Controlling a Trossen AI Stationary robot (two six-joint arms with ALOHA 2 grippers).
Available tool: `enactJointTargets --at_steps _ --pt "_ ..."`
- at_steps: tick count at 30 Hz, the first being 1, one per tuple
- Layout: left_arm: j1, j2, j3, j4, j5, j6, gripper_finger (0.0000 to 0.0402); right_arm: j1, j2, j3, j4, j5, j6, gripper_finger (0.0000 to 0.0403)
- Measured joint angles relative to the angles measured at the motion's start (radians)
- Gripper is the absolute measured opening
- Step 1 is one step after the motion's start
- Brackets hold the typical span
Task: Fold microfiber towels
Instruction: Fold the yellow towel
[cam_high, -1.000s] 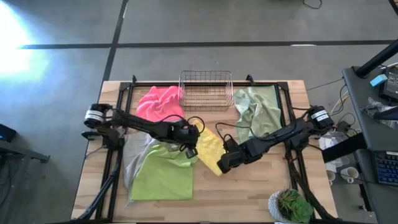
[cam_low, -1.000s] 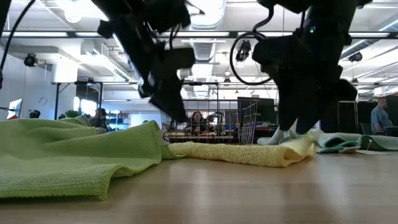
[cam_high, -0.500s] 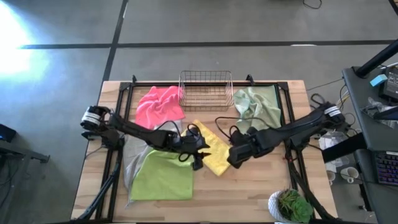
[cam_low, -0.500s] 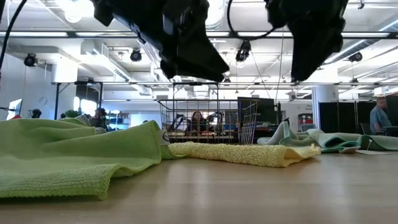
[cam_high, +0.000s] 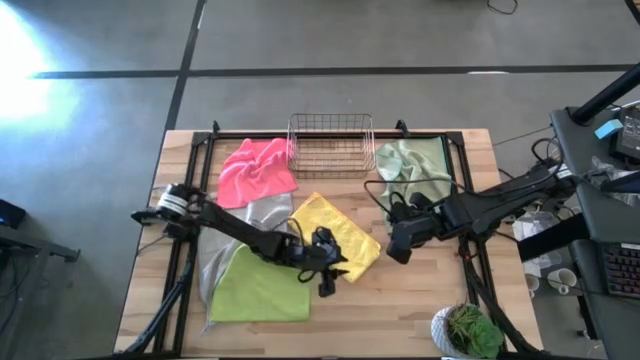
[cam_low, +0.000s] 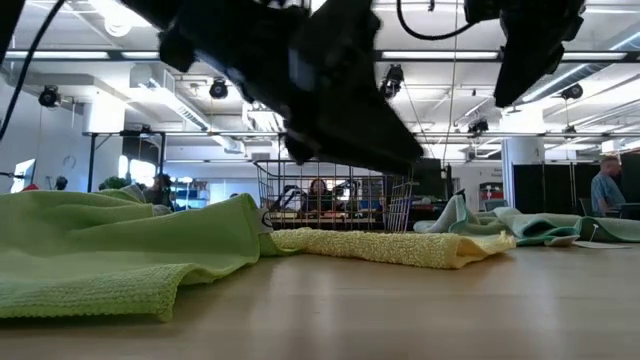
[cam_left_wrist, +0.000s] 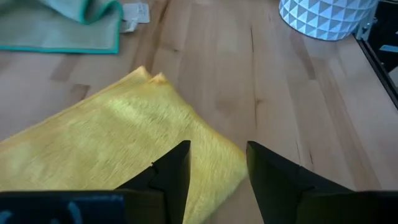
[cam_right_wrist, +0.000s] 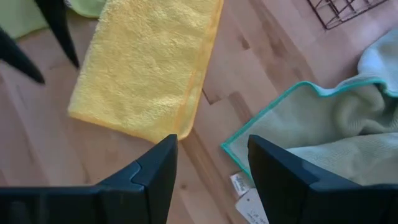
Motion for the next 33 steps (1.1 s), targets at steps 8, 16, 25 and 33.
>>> enactJointTargets --at_steps 8,16,25,33 --pt "-0.003 0.135 0.172 0.000 0.000 0.001 0.0141 0.000 -0.010 -0.072 0.000 0.001 0.003 0.0187" --pt "0.005 0.204 0.209 -0.019 -0.026 -0.027 0.0141 0.000 -0.005 -0.113 0.002 -0.005 0.012 0.0187" --pt "0.003 0.202 0.201 -0.223 0.097 -0.131 0.0141 0.000 -0.004 -0.129 0.003 -0.005 -0.002 0.0187" --pt "-0.002 0.197 0.204 -0.302 0.182 -0.128 0.0141 0.000 -0.004 -0.130 0.003 -0.005 -0.002 0.0187"
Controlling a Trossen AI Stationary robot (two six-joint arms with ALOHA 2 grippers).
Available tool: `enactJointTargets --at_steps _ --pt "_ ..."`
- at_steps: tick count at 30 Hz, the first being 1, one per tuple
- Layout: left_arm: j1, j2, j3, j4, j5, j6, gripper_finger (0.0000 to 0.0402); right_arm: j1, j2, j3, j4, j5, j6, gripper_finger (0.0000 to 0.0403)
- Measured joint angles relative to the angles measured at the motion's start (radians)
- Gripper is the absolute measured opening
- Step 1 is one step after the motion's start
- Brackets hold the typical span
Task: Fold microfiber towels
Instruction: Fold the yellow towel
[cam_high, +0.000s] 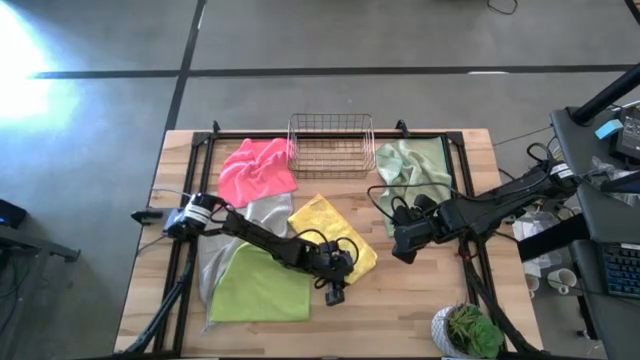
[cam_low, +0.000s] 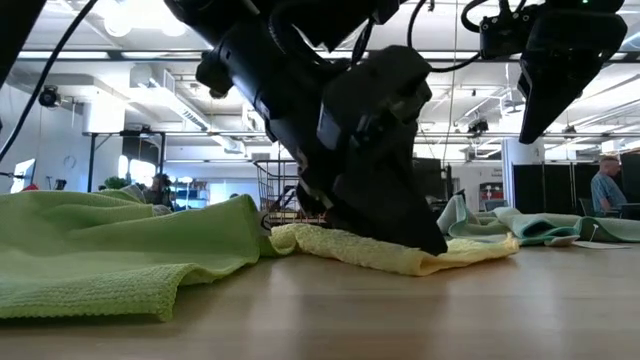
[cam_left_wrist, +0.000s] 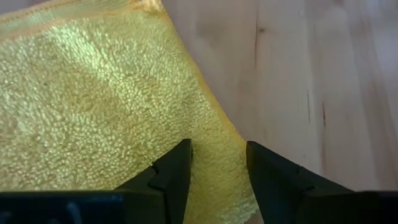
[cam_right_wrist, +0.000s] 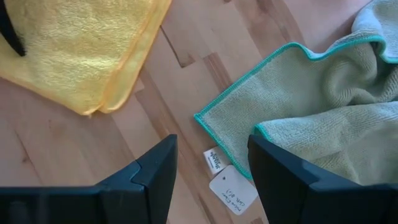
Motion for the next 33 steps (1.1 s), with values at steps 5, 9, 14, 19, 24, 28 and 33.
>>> enactJointTargets --at_steps 5,9,14,19,24,28,33 --pt "-0.001 -0.017 0.004 -0.100 0.082 0.050 0.0141 0.000 0.000 0.000 0.004 0.000 0.013 0.0187" --pt "-0.002 -0.054 0.003 -0.226 0.117 0.116 0.0141 0.000 0.000 -0.001 0.026 -0.002 0.014 0.0187" --pt "-0.002 -0.132 -0.004 -0.388 0.120 0.155 0.0141 0.000 0.000 -0.001 0.089 -0.031 -0.010 0.0187" --pt "-0.026 -0.236 -0.002 -0.457 0.108 0.120 0.0141 0.001 0.000 -0.002 0.180 -0.067 -0.120 0.0187" --pt "-0.089 -0.261 -0.004 -0.469 0.074 0.107 0.0141 0.001 0.001 -0.007 0.328 -0.107 -0.277 0.0187" --pt "-0.144 -0.254 0.000 -0.459 -0.002 0.095 0.0141 0.001 0.002 -0.017 0.414 -0.131 -0.394 0.0187" --pt "-0.175 -0.220 -0.003 -0.450 -0.129 0.074 0.0141 0.001 0.043 -0.040 0.505 -0.202 -0.544 0.0187"
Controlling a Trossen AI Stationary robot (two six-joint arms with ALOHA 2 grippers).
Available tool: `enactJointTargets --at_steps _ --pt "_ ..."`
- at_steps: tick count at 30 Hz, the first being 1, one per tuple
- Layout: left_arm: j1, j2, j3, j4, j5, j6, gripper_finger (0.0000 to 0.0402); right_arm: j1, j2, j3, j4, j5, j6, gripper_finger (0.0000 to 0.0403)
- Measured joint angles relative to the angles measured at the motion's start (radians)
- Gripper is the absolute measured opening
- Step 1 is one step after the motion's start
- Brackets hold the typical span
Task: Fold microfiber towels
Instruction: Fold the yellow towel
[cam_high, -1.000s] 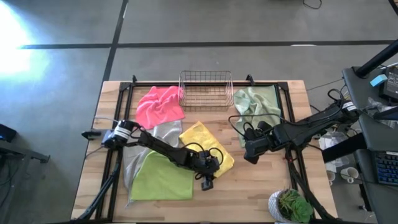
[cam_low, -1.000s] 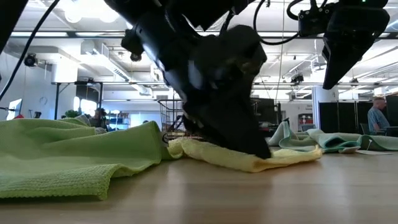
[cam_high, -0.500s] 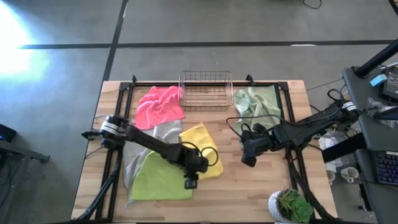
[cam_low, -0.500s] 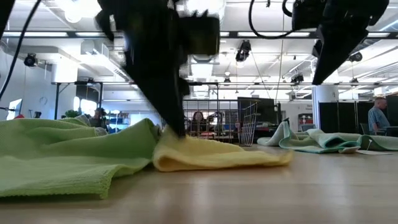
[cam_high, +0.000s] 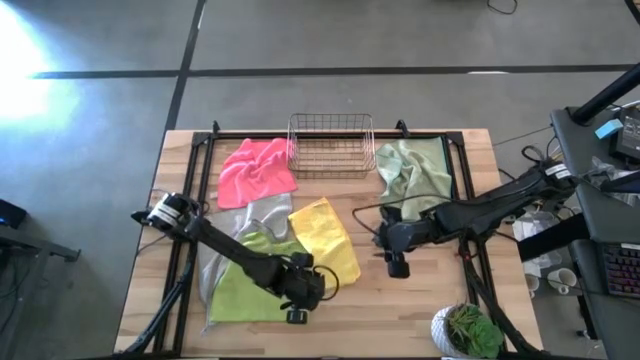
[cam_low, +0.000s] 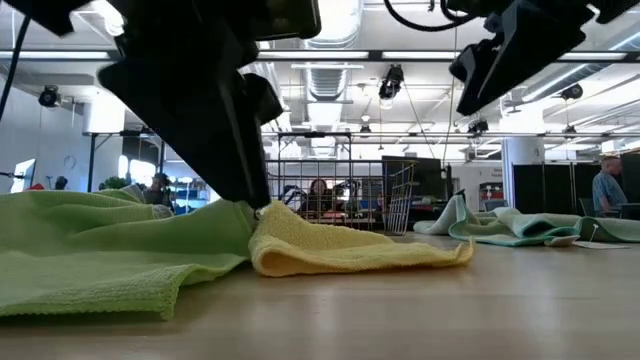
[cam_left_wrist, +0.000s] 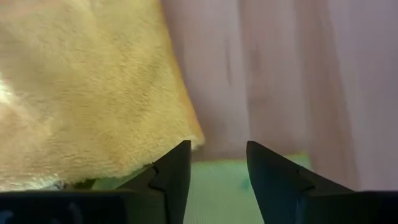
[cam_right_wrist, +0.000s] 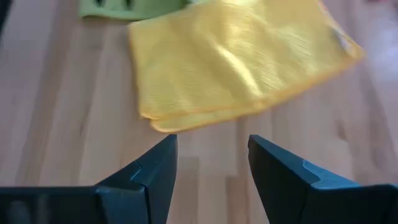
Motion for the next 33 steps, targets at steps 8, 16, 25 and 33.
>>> enactJointTargets --at_steps 8,16,25,33 --pt "0.010 0.037 -0.002 0.041 -0.046 -0.024 0.0141 0.013 0.158 -0.030 0.194 -0.116 -0.157 0.0187" --pt "0.005 0.061 -0.005 0.046 -0.001 -0.020 0.0141 0.020 0.291 -0.031 0.235 -0.116 -0.241 0.0187" --pt "0.021 0.060 -0.028 0.044 -0.029 -0.019 0.0141 0.020 0.400 -0.031 0.376 -0.140 -0.267 0.0187" --pt "0.018 0.060 -0.035 0.104 0.045 -0.016 0.0141 0.020 0.448 -0.030 0.424 -0.140 -0.293 0.0187"
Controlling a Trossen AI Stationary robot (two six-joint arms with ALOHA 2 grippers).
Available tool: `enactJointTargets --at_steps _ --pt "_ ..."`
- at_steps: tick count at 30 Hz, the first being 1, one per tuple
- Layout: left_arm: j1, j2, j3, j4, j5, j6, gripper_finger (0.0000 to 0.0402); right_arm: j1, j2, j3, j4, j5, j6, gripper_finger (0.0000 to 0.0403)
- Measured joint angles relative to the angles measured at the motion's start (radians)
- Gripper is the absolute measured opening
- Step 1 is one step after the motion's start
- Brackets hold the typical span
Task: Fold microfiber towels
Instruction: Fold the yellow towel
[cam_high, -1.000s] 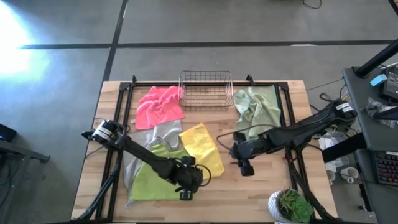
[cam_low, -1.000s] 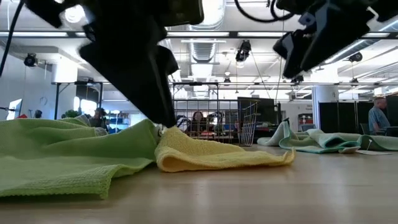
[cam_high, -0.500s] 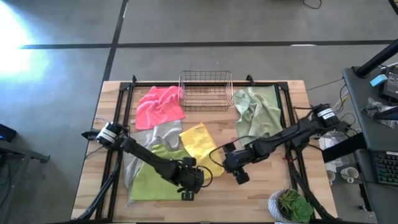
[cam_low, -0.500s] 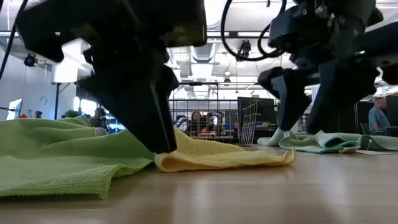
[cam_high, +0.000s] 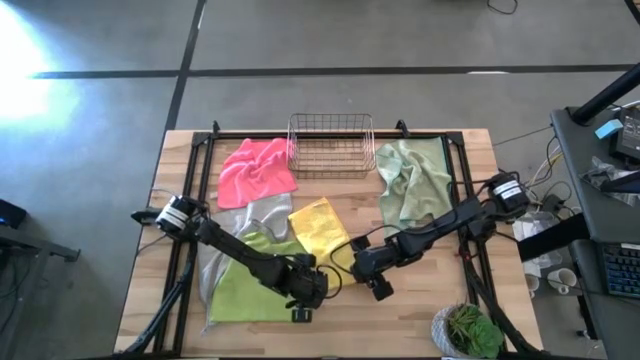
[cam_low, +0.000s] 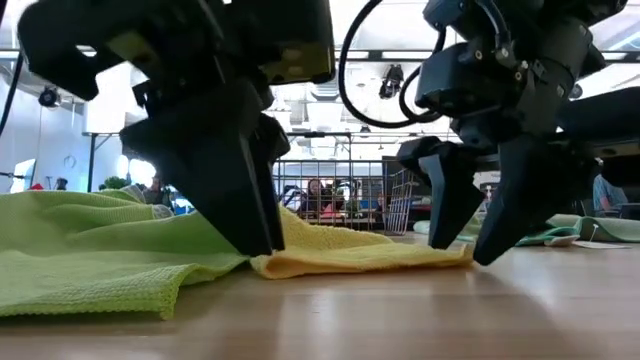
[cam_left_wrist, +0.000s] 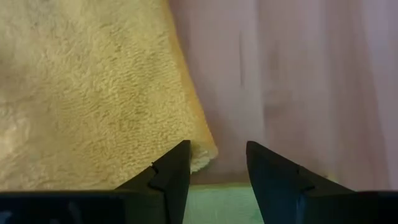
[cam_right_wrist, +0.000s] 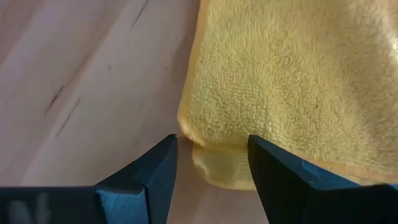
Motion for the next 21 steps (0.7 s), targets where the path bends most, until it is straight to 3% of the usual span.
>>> enactJointTargets --at_steps 15,21 --pt "0.023 0.031 -0.022 0.045 -0.083 -0.009 0.0141 -0.001 0.041 0.016 0.030 0.002 0.045 0.0184" --pt "0.027 0.045 -0.018 0.050 -0.087 -0.085 0.0111 0.000 0.042 0.031 0.005 0.003 0.064 0.0142"
